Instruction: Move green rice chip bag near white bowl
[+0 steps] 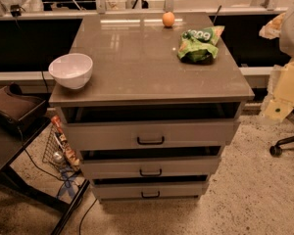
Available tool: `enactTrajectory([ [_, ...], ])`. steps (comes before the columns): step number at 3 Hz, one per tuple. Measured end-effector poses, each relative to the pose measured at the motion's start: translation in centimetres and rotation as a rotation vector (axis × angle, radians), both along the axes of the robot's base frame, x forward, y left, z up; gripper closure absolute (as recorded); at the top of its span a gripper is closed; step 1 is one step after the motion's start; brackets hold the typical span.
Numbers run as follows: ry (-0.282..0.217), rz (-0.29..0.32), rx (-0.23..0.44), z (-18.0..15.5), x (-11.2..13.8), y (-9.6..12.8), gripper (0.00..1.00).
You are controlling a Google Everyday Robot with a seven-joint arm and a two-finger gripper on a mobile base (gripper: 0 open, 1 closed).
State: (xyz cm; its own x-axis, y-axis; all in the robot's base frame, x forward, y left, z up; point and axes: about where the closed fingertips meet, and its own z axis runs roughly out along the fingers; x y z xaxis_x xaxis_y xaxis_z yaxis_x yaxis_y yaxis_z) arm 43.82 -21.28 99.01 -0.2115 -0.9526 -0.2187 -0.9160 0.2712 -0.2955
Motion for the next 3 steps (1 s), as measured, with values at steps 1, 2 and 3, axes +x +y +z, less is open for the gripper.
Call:
enactTrajectory([
  [1, -0.001, 0.0, 0.0, 0.0, 0.0, 0.0, 0.0],
  [2, -0.009, -0.071, 0.059, 0.6, 1.8, -0.6, 0.0],
  [3, 0.004, -0.237, 0.118, 0.8, 6.3, -3.2, 0.0],
])
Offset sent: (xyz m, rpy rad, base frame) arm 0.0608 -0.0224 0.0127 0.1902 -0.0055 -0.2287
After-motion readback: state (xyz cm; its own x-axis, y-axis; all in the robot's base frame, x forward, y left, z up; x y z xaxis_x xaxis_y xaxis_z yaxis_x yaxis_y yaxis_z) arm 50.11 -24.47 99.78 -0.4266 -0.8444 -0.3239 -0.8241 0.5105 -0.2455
